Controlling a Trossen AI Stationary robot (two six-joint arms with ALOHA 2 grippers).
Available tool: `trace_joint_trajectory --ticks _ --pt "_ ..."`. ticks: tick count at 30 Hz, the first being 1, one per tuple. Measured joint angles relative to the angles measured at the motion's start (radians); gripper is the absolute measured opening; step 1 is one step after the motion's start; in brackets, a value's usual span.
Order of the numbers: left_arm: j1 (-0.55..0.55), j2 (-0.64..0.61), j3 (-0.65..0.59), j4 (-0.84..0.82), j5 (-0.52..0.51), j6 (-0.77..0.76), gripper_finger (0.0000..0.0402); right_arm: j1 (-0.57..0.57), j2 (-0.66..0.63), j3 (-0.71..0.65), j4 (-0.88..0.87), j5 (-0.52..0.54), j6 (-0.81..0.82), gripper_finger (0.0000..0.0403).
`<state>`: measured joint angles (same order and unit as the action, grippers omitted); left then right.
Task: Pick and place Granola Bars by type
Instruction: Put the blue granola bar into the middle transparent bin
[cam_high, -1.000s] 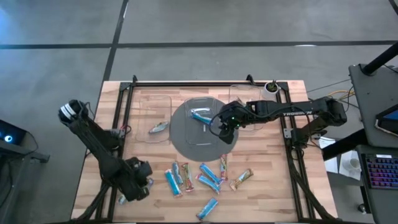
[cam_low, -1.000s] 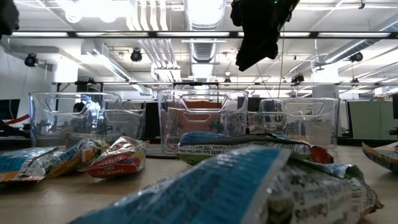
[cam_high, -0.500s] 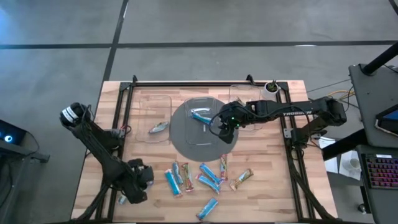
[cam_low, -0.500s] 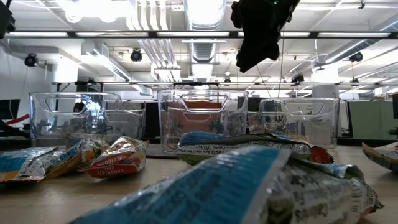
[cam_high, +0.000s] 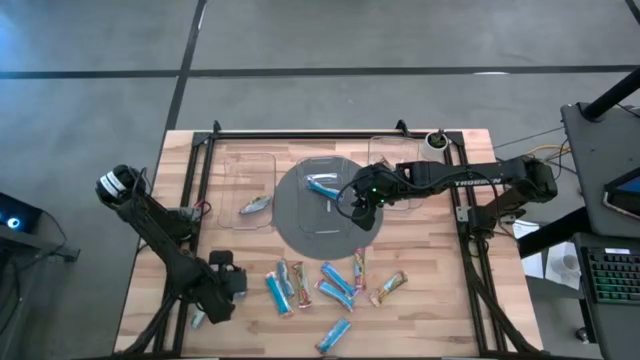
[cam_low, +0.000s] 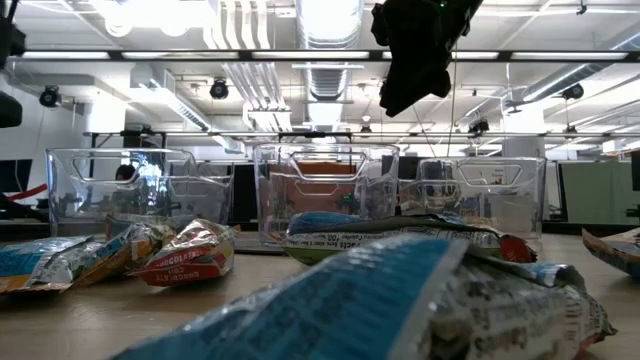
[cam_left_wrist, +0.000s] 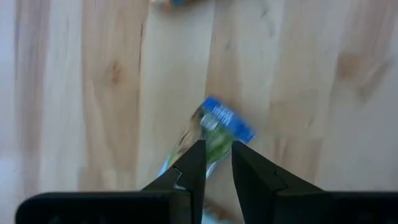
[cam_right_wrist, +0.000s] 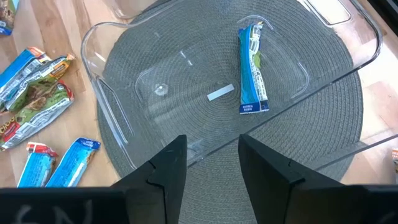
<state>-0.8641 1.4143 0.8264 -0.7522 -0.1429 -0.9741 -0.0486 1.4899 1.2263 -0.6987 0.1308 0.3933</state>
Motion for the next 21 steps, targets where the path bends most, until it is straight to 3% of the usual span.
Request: trace_joint_trajectory --ticks 5,9,12,17,21 --pt "0.048 -0.001 -0.001 0.129 -0.003 0.032 0.0060 0.000 0.000 0.000 0.000 0.010 0.000 0.0134" --pt "0.080 0.001 -0.014 0.211 -0.080 0.045 0.0060 -0.002 0.000 -0.001 0.000 0.026 0.000 0.0134" --pt "0.086 0.001 -0.016 0.211 -0.146 0.049 0.0060 -0.002 0.000 -0.002 0.001 0.027 0.000 0.0134" --pt "0.085 0.001 -0.028 0.211 -0.147 0.116 0.0069 -0.010 0.000 -0.005 0.000 0.029 -0.001 0.0134" --pt "0.082 0.001 -0.030 0.186 -0.144 0.140 0.0100 -0.016 0.000 -0.008 0.000 0.029 0.000 0.0134"
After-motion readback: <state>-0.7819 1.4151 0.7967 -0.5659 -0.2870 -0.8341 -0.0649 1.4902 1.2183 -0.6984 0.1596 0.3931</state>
